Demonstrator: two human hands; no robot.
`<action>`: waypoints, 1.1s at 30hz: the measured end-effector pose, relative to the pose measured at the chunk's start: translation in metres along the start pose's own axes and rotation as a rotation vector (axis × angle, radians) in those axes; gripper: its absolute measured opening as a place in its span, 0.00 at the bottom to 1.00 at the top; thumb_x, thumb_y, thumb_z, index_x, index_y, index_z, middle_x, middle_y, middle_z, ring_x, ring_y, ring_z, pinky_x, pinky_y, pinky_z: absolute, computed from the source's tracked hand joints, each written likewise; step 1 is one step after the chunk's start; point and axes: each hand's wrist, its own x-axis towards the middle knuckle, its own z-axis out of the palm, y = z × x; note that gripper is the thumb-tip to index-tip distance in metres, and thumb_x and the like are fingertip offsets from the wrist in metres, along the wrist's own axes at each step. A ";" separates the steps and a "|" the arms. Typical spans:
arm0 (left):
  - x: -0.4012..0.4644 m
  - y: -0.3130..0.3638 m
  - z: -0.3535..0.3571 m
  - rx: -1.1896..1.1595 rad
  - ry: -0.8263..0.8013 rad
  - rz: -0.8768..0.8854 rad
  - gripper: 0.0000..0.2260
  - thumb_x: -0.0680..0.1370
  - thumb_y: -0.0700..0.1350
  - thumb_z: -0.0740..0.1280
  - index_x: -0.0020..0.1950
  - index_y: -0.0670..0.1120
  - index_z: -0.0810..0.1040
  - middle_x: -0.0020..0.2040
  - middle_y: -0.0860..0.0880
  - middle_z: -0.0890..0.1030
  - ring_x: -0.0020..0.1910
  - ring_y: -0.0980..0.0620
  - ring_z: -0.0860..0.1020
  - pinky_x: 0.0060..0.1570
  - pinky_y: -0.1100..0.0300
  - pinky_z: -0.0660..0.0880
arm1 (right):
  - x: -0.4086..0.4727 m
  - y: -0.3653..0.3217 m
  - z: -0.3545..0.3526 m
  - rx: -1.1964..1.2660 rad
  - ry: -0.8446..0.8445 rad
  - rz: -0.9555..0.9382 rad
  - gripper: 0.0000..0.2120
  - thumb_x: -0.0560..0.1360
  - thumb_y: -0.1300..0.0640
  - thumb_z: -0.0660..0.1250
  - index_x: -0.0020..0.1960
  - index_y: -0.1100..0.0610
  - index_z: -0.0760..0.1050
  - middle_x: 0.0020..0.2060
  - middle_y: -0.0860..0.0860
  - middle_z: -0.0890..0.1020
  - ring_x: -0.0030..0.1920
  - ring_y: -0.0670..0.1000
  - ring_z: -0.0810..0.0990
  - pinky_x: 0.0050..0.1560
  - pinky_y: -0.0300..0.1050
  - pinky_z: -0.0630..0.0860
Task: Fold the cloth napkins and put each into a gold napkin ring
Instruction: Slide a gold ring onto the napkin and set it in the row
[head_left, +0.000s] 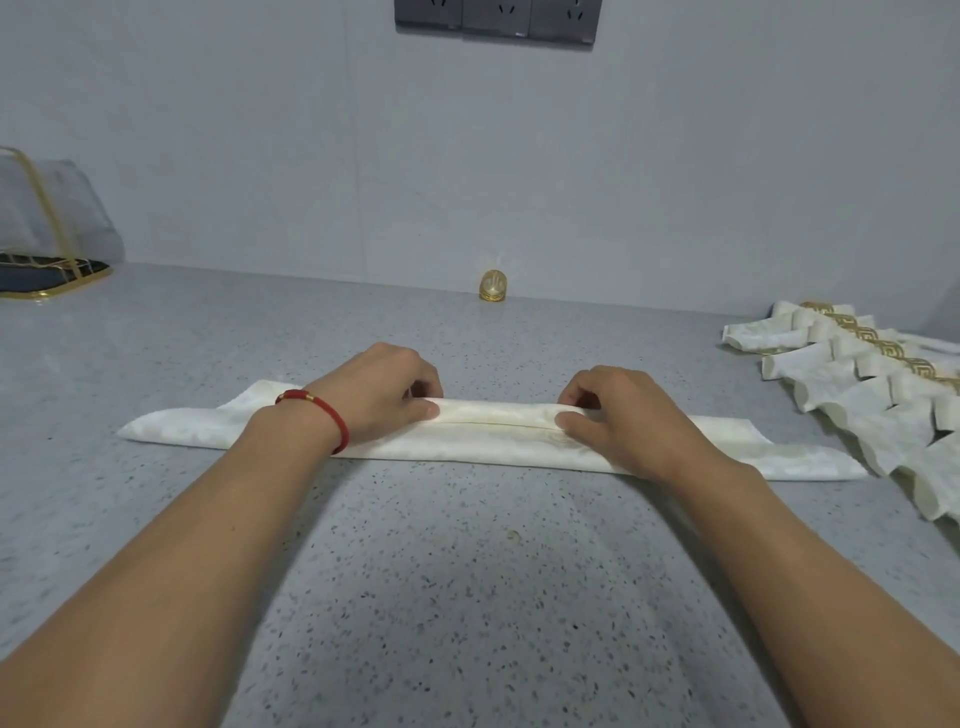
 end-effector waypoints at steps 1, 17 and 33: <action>0.001 0.000 0.000 0.007 0.010 -0.002 0.03 0.79 0.47 0.69 0.51 0.52 0.82 0.46 0.56 0.80 0.47 0.56 0.77 0.43 0.64 0.72 | 0.000 -0.001 0.000 -0.014 0.002 -0.001 0.02 0.78 0.51 0.70 0.48 0.48 0.79 0.43 0.43 0.80 0.45 0.46 0.78 0.48 0.48 0.77; -0.001 -0.001 -0.006 -0.017 -0.012 -0.024 0.05 0.78 0.44 0.69 0.49 0.54 0.81 0.49 0.56 0.82 0.46 0.59 0.78 0.49 0.58 0.77 | -0.004 0.008 -0.002 0.088 0.000 -0.066 0.07 0.81 0.50 0.67 0.57 0.48 0.80 0.51 0.43 0.81 0.50 0.45 0.78 0.53 0.46 0.77; -0.005 0.013 -0.013 0.176 -0.191 -0.006 0.16 0.73 0.34 0.67 0.51 0.55 0.77 0.49 0.56 0.77 0.48 0.54 0.76 0.47 0.57 0.76 | -0.003 -0.011 -0.002 -0.277 -0.062 -0.227 0.07 0.78 0.57 0.65 0.54 0.49 0.75 0.50 0.45 0.76 0.51 0.49 0.72 0.48 0.50 0.75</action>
